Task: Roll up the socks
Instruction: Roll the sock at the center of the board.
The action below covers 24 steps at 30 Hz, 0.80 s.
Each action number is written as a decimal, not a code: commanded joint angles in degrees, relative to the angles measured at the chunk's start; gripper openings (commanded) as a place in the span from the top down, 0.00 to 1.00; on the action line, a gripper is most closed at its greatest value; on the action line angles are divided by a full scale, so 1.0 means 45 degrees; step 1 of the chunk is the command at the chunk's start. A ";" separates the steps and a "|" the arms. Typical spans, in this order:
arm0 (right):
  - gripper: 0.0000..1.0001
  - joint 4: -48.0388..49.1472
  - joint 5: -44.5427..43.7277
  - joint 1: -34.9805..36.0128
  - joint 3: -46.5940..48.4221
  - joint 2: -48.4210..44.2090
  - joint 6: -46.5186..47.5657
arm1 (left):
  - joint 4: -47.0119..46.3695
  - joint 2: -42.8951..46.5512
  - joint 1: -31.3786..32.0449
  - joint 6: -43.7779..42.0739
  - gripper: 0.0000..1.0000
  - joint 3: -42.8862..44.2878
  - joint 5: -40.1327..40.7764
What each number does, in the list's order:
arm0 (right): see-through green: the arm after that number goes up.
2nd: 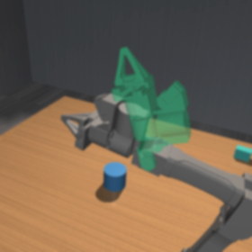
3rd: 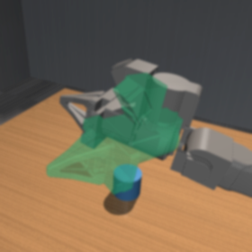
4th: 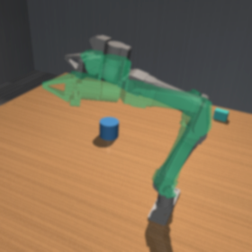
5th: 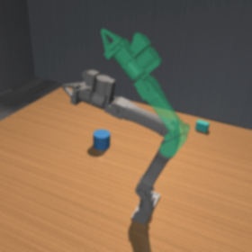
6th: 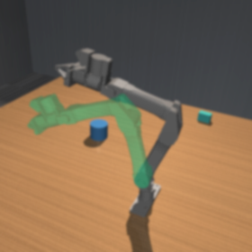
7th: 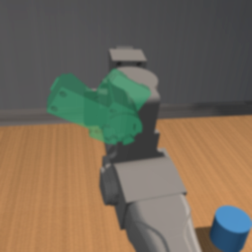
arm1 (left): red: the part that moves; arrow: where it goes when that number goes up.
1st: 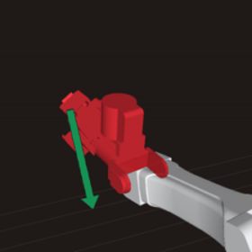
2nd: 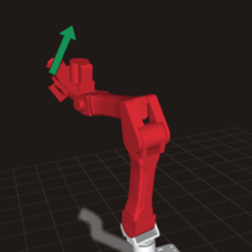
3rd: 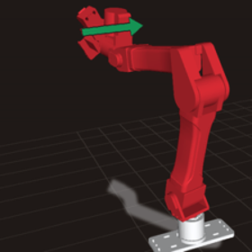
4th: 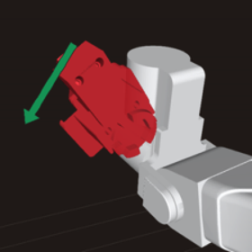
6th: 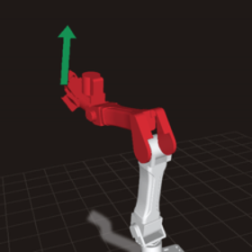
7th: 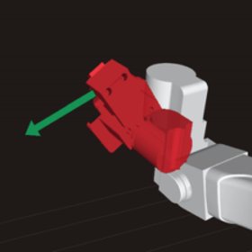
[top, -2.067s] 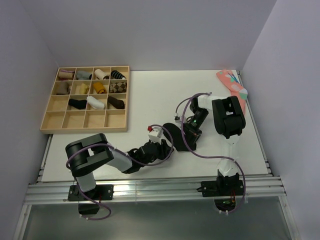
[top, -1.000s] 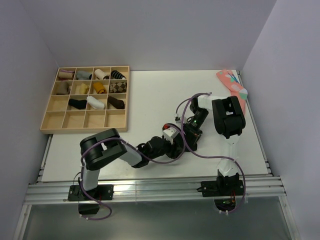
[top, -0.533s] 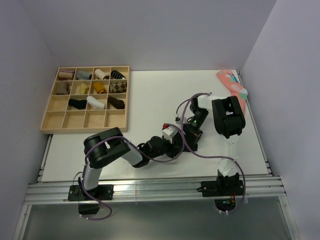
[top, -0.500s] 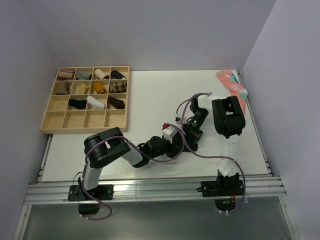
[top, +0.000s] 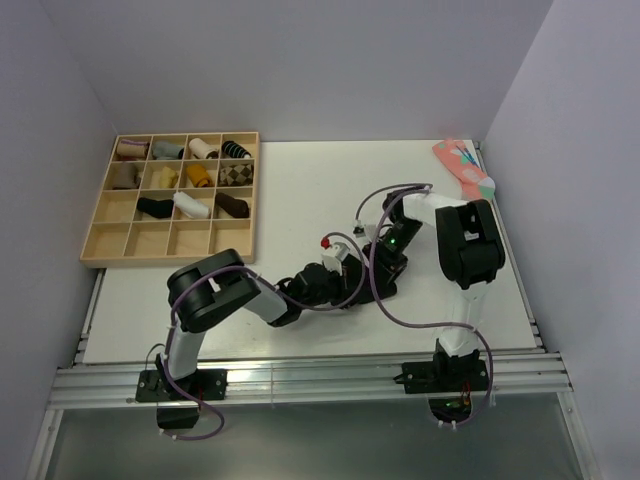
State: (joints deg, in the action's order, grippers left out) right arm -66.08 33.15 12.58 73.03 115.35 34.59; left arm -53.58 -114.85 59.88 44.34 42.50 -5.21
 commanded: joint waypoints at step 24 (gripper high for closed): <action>0.47 0.2285 0.2438 -0.0901 -0.3866 -0.6745 0.7878 | 0.7764 -0.0513 -0.2173 0.3624 1.00 0.0848 -0.4251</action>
State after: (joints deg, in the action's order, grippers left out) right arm -54.22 40.88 8.60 56.49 88.23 62.63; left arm -33.17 -113.06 50.68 61.65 47.66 -22.35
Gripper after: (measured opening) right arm 0.522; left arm 0.043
